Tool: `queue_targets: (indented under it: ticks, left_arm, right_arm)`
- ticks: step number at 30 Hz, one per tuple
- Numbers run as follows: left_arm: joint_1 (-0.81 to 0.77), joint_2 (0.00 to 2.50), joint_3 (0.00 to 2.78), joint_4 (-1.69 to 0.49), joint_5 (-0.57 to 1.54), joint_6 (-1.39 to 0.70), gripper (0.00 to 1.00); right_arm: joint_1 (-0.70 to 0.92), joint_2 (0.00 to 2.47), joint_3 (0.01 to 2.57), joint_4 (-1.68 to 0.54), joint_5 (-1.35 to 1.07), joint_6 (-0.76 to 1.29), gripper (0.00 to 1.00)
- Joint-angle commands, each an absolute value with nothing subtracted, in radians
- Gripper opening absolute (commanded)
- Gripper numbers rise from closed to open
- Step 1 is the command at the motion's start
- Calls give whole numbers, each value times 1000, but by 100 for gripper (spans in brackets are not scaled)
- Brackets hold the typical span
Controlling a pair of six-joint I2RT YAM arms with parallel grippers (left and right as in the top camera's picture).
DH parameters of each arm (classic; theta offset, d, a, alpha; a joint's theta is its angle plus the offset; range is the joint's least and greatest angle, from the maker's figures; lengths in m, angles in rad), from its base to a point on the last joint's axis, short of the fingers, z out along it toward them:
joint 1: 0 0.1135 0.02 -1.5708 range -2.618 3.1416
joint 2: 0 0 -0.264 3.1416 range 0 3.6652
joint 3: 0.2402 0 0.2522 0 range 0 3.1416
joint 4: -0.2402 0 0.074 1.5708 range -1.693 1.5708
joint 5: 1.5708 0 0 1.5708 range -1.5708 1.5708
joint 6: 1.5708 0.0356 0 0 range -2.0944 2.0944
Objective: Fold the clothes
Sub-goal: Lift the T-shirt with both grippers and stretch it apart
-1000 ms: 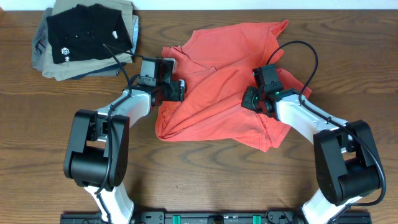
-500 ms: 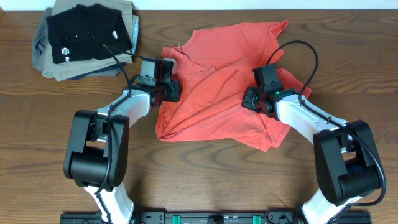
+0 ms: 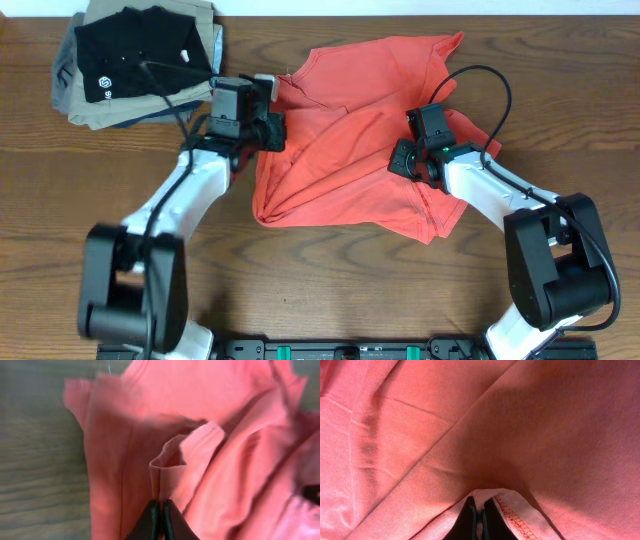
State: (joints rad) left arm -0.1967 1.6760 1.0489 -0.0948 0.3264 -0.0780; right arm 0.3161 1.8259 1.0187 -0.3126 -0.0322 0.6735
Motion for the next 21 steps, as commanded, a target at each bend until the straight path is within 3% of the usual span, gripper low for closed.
queue_targets:
  ticks: [1, 13, 21]
  left_arm:
    - [-195, 1602, 1063, -130, 320, -75, 6]
    - [-194, 1323, 1063, -248, 311, -76, 6]
    - [-192, 988, 1063, -370, -20, -91, 6]
  right_arm:
    - [306, 1839, 1017, -310, -11, 680, 1]
    - [300, 1770, 1017, -387, -10, 679, 1]
    - [285, 1429, 1019, -557, 66, 643, 1]
